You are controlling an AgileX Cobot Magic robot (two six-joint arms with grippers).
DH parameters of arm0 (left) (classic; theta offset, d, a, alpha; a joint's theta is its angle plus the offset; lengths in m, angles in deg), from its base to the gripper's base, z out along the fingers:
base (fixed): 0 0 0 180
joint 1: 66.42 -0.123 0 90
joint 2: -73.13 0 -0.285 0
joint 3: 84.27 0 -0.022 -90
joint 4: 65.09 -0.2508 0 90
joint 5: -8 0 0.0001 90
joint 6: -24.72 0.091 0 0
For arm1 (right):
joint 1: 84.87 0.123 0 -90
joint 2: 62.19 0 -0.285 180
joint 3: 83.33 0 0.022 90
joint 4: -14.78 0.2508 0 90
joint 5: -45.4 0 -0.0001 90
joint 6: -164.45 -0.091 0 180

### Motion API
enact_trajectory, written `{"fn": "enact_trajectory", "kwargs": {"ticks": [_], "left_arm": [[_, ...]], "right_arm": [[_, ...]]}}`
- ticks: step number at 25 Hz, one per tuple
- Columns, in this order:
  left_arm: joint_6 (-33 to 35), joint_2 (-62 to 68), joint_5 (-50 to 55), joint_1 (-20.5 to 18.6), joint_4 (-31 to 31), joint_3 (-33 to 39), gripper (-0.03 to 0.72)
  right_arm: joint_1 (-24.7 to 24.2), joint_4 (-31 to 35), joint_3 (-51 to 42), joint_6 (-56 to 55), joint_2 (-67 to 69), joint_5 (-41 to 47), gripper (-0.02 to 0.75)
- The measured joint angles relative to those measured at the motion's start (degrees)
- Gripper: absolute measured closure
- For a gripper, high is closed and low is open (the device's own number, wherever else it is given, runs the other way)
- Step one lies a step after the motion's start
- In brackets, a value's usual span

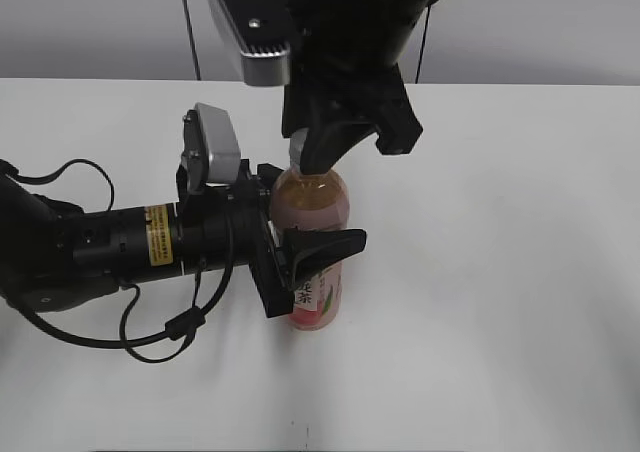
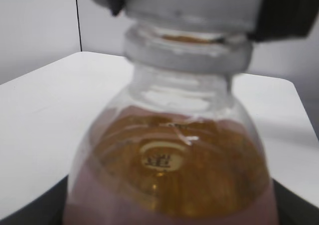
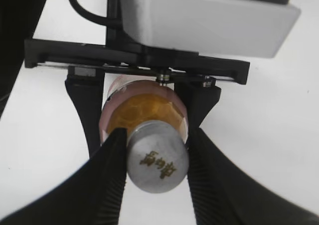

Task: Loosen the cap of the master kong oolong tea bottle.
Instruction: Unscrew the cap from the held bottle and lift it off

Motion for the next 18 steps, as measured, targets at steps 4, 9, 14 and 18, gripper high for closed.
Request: {"fn": "enact_trajectory", "kwargs": {"ticks": [4, 9, 14, 18], "left_arm": [[0.05, 0.00, -0.04, 0.00, -0.13, 0.00, 0.237], [0.05, 0.00, -0.04, 0.00, -0.24, 0.00, 0.237], [0.05, 0.00, -0.06, 0.00, -0.28, 0.00, 0.237], [0.05, 0.00, -0.06, 0.00, -0.28, 0.00, 0.237]], "right_arm": [[0.00, 0.28, 0.00, 11.71, 0.00, 0.06, 0.457], [-0.06, 0.96, 0.00, 27.80, 0.00, 0.24, 0.457], [-0.06, 1.14, 0.00, 42.61, -0.05, 0.34, 0.457], [-0.06, 1.14, 0.00, 48.66, -0.05, 0.34, 0.457]]}}
